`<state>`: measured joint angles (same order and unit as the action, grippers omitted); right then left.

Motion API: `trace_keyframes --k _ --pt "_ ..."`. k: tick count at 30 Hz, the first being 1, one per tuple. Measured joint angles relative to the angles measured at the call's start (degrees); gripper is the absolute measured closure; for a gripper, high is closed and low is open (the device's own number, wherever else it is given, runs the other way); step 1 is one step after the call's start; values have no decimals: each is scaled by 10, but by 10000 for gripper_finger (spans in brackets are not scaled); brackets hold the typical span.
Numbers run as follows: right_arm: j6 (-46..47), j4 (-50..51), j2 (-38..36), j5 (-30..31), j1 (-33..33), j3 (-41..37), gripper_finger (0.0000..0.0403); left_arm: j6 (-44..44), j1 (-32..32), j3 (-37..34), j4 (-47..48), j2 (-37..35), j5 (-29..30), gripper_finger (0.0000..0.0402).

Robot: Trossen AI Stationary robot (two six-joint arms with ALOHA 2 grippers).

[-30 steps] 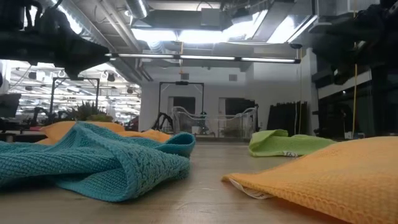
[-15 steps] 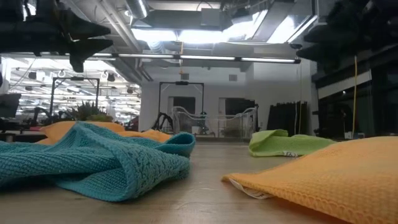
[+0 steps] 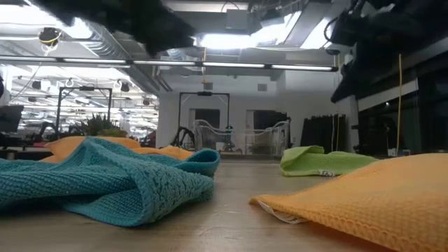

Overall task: Fold microfiber towels
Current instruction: Fold the green microfiber cloth

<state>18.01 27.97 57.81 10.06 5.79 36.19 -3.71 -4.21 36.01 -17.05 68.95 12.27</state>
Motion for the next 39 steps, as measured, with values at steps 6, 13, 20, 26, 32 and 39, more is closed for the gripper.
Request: trace_keyframes --k 6,13,20,26,32,39 --pt "50 55 18 -1 0 15 185 33 1 116 17 190 -28 250" --pt "59 68 18 -2 0 15 185 41 3 234 7 377 -99 250" --pt "59 68 18 -2 0 15 185 45 3 344 17 518 -103 250" --pt "59 76 18 -2 0 15 185 42 3 393 98 561 -103 250" --pt "58 77 18 -2 0 15 185 37 6 400 138 564 -91 252" --pt "57 78 22 -34 1 15 185 34 3 399 162 563 -72 347"
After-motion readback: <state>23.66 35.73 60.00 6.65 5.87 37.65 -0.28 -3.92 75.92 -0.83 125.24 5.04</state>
